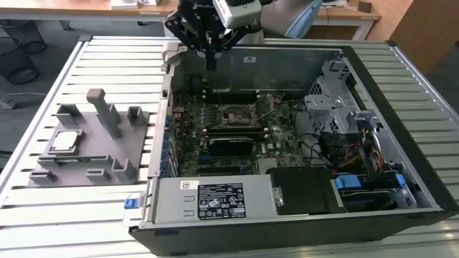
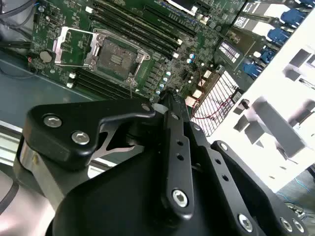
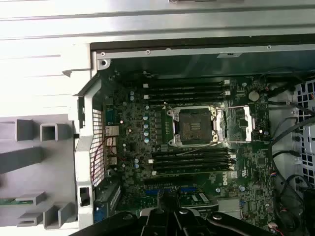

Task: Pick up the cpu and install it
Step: 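Reach for the cpu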

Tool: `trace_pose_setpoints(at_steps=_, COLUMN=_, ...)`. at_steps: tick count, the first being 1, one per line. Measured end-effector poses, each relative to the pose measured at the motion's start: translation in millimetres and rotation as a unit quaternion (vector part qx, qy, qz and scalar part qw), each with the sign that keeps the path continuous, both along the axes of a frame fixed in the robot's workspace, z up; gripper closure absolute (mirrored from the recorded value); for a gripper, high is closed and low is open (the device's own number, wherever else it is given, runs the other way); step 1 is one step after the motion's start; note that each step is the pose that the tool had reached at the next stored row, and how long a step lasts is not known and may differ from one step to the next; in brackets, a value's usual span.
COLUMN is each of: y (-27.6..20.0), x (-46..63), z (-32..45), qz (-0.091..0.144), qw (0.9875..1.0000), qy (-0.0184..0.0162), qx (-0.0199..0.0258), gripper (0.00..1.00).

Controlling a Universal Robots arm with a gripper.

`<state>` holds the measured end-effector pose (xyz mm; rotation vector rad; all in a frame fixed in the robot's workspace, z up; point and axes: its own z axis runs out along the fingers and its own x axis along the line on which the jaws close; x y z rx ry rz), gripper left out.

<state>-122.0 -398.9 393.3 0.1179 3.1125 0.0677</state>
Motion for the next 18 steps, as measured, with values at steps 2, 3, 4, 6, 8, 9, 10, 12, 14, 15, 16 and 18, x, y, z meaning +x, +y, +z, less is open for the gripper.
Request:
trace_pose_setpoints(at_steps=2, y=0.0, x=0.0, z=0.0, qz=0.0, qw=1.0, qy=0.0, qx=0.0, gripper=0.89)
trace_pose_setpoints(at_steps=3, y=0.0, x=-0.1, z=0.0, qz=0.0, qw=1.0, qy=0.0, qx=0.0, gripper=0.89)
trace_pose_setpoints(at_steps=4, y=0.0, x=-0.4, z=0.1, qz=0.0, qw=1.0, qy=0.0, qx=-0.0001, gripper=0.89)
trace_pose_setpoints(at_steps=6, y=0.0, x=-1.3, z=0.0, qz=0.0, qw=1.0, qy=0.0, qx=0.0, gripper=0.89)
trace_pose_setpoints(at_steps=8, y=0.0, x=-2.8, z=0.0, qz=0.0, qw=1.0, qy=0.0, qx=0.0, gripper=0.89)
trace_pose_setpoints(at_steps=9, y=0.0, x=-3.9, z=0.0, qz=0.0, qw=1.0, qy=0.0, qx=0.0, gripper=0.89)
trace_pose_setpoints(at_steps=10, y=0.0, x=-5.0, z=0.0, qz=0.0, qw=1.0, qy=0.0, qx=0.0, gripper=0.89)
trace_pose_setpoints(at_steps=12, y=0.0, x=-8.0, z=0.0, qz=0.0, qw=1.0, qy=0.0, qx=-0.0001, gripper=0.89)
trace_pose_setpoints(at_steps=14, y=0.1, x=-11.6, z=-0.1, qz=0.0, qw=1.0, qy=0.0, qx=0.0, gripper=0.89)
trace_pose_setpoints(at_steps=15, y=0.2, x=-13.2, z=-0.2, qz=0.0, qw=1.0, qy=0.0, qx=0.0, gripper=0.89)
trace_pose_setpoints(at_steps=16, y=0.3, x=-15.1, z=-0.2, qz=0.0, qw=1.0, qy=0.0, qx=0.0, gripper=0.89)
trace_pose_setpoints(at_steps=18, y=0.6, x=-17.9, z=-0.5, qz=0.0, qw=1.0, qy=0.0, qx=0.0, gripper=0.89)
